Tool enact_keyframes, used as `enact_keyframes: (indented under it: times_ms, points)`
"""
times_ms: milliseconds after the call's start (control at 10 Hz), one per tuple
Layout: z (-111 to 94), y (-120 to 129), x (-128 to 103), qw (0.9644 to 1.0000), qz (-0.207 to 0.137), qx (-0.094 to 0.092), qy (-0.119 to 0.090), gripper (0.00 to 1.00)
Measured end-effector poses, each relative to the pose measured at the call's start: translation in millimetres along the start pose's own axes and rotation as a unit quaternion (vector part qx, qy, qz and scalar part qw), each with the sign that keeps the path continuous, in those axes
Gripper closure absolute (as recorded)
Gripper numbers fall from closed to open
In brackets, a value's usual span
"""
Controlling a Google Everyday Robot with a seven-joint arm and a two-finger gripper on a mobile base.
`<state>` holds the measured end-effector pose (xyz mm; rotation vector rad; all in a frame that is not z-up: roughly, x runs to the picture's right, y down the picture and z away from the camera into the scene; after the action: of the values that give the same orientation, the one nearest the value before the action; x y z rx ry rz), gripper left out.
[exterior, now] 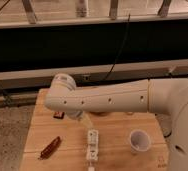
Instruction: Drag the pepper across the table
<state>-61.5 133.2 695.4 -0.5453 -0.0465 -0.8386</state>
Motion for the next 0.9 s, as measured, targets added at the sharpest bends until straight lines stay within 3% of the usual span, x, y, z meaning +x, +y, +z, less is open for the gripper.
enact_keyframes:
  times_ms: [400,700,900]
  points:
    - [14.6,-13.7,-31.8,0.9991,-0.043,-0.001,-0.003,0.20]
    - [22.8,-11.2,-40.3,0.9982,-0.060,-0.004,-0.004,0.20]
    - [39.9,-15.8,-56.4,0.9967,-0.080,-0.005,-0.012,0.20]
